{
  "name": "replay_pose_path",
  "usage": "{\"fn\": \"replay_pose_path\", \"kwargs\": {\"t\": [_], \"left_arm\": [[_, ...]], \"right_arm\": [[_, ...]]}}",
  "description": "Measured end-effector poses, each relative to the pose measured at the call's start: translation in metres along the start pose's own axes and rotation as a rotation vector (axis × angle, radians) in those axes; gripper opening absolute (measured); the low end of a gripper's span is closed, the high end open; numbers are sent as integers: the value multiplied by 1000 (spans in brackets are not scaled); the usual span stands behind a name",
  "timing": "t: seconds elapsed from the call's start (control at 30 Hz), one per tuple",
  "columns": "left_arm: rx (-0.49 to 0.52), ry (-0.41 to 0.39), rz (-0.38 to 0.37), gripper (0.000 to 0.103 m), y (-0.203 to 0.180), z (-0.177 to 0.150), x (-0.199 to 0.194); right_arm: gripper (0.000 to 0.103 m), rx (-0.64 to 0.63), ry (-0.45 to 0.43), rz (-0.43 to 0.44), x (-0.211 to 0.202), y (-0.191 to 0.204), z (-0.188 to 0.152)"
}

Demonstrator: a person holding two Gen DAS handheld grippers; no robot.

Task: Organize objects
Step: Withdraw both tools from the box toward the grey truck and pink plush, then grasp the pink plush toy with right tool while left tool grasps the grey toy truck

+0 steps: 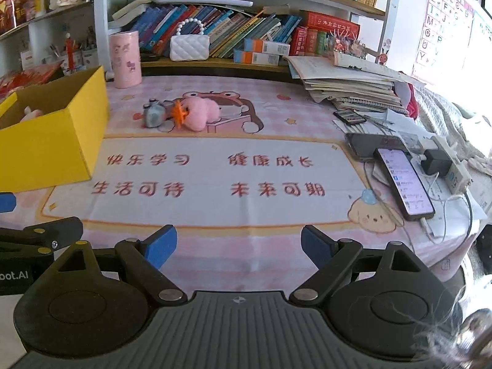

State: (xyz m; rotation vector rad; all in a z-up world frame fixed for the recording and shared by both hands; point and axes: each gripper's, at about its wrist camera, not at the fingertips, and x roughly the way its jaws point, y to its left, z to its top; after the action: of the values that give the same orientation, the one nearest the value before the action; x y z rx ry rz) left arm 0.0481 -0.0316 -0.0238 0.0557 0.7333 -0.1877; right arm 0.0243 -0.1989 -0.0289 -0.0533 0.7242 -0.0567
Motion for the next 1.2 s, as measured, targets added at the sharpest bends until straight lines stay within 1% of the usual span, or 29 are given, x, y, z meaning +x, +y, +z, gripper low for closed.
{"fn": "replay_pose_path", "kwargs": {"t": [0.17,0.43,0.67,0.83,0.93,1.03,1.13,1.2], "left_arm": [[-5,-37,12,98,-7,16,13],[-19,-35,38,98,-17,40,44],[-51,-49,81,98,-29,64,68],[-62,-20,123,98,-35,73,87],[-58,-8,149,98,-37,78,97],[-51,-5,174,98,-37,83,106],[-52,7,195,98,-36,87,114],[-52,25,203,98,-36,88,120]], "right_arm": [[88,0,-3,15,18,-11,18],[88,-30,-8,56,55,-24,51],[88,-56,-30,106,89,-44,84],[87,-85,-71,189,113,-53,107],[87,-129,-91,264,134,-55,124],[87,-210,-83,346,156,-48,139],[88,-280,-68,405,178,-35,151],[93,-313,-54,434,194,-24,158]]}}
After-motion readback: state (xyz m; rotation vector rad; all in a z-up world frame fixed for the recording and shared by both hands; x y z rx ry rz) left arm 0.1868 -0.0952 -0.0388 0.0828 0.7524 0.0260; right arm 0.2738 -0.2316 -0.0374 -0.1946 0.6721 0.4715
